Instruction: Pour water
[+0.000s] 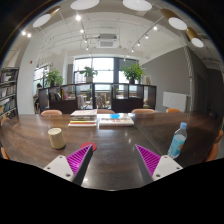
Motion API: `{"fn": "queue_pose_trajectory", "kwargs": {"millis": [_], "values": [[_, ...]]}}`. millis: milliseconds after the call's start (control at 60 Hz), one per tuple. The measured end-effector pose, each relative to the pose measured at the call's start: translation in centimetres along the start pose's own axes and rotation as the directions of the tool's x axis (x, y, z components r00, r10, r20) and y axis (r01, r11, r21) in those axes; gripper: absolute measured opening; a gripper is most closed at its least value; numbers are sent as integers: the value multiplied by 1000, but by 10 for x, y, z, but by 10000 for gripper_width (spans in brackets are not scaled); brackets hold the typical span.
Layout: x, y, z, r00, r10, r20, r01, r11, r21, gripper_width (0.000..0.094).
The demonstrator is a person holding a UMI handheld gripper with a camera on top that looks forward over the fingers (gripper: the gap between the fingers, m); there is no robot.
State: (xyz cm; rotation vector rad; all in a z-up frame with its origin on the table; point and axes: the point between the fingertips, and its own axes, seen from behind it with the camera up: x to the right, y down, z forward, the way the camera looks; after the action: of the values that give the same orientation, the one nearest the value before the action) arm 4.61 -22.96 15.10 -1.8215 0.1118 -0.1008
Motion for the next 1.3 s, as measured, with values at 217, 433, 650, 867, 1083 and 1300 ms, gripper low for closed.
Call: {"fn": "queue_pose_trajectory", "kwargs": {"millis": [217, 433, 650, 867, 1083, 1300], "values": [[66, 32, 9, 1000, 3, -15, -3, 1000, 9, 856], [177, 45, 12, 996, 47, -78, -44, 998, 49, 844], [266, 37, 38, 987, 41, -156, -30, 997, 74, 836], [307, 35, 95, 986, 16, -166, -7, 998, 57, 834], [308, 35, 132, 990, 21, -138, -12, 998, 63, 557], [305, 31, 140, 990, -19, -140, 35, 993, 111, 358]]}}
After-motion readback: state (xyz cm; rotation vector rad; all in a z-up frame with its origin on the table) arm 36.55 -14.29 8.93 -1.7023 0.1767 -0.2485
